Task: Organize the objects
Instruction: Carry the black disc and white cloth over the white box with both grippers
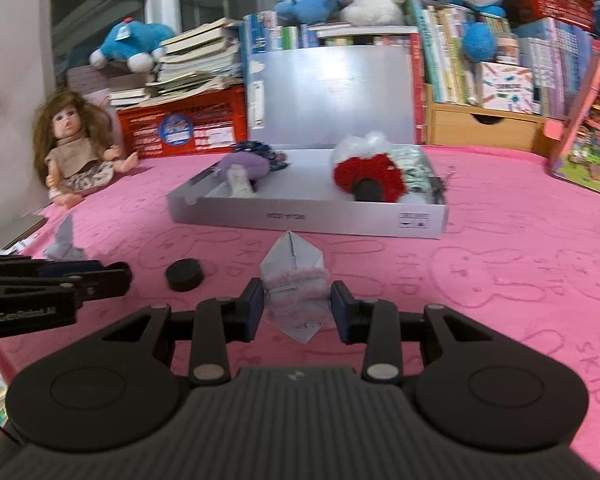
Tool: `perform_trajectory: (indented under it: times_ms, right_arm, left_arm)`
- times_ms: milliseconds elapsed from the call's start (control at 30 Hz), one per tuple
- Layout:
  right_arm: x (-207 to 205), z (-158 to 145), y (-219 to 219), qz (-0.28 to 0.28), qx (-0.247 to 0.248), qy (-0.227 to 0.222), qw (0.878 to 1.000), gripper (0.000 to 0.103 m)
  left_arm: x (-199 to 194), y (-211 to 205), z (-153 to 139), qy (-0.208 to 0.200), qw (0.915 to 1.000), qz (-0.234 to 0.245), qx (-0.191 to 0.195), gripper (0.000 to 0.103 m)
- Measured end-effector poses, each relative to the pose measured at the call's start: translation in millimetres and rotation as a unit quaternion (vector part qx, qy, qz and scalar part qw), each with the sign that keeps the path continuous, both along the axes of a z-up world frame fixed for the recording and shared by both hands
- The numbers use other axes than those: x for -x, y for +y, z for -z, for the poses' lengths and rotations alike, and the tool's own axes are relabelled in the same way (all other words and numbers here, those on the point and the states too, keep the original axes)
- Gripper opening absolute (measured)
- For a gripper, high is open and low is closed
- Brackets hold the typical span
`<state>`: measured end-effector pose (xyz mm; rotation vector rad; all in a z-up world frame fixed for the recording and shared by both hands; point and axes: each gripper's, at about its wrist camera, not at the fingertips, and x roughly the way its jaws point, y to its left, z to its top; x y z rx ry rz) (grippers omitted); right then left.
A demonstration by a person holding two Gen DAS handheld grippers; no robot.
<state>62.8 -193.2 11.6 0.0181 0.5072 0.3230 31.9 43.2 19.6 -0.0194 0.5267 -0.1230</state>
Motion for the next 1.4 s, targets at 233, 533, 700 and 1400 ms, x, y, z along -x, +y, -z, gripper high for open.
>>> perform_trajectory:
  times_ms: [233,533,700,1400]
  right_arm:
    - [-6,-2,-13,0.031,-0.007,0.002,0.999,0.041]
    - [-14,-18,-20,0.044,-0.019,-0.02,0.999,0.041]
    - [-24,-29,-20,0.046,-0.029,-0.034,0.998,0.041]
    - [-70,-43,-26,0.055,-0.064,-0.024,0.996,0.041]
  left_arm:
    - [-11,-5,-9,-0.011,0.9999,0.004,0.002,0.037]
    - [-31,-11,-26,-0.032,0.9994,0.01,0.008,0.037]
    - [-44,-14,-37,-0.042,0.9989,0.015,0.012,0.037]
    - [-107,-26,-53,-0.045,0.9986,0.019,0.022,0.037]
